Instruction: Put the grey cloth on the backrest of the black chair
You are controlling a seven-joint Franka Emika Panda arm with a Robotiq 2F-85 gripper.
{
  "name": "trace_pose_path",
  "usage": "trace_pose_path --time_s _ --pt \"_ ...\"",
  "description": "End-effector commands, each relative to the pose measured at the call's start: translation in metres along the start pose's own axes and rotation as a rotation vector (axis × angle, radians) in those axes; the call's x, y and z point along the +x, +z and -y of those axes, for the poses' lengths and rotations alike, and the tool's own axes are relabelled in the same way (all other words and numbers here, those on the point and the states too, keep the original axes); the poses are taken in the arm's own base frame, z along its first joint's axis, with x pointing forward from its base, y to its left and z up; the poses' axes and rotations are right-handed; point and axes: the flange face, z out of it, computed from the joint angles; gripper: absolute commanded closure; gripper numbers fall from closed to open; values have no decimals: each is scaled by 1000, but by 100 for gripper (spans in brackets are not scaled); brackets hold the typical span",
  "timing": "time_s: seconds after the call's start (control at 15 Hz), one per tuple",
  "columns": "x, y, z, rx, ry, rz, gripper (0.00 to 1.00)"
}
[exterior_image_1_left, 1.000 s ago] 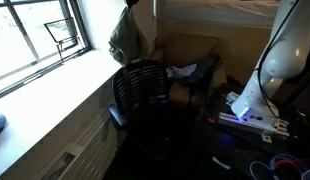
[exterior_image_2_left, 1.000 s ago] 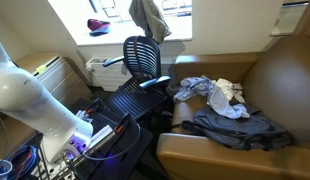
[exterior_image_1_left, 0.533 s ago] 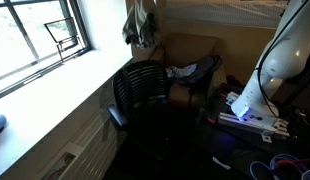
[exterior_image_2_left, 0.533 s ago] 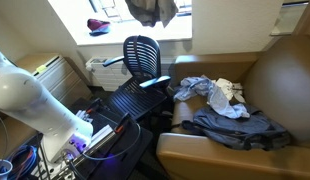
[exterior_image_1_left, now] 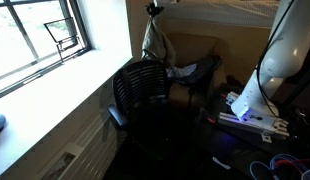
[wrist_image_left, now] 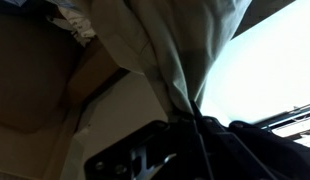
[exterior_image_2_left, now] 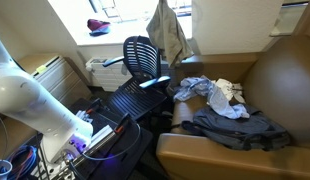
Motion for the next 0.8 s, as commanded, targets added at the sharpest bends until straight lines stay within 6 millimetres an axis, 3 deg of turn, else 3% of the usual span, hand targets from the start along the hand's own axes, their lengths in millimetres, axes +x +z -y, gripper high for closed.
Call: trace_pose_path --time_s 0.0,0.13,0.2,0.6,0.73 --pt "10 50 -5 4 101 -52 100" --pt "16 58 -5 -59 132 -33 100" --pt "19 50 -5 -87 136 21 100" --pt "50 -101 6 -237 212 -85 100" --pt "51 -134 12 -288 214 -114 100"
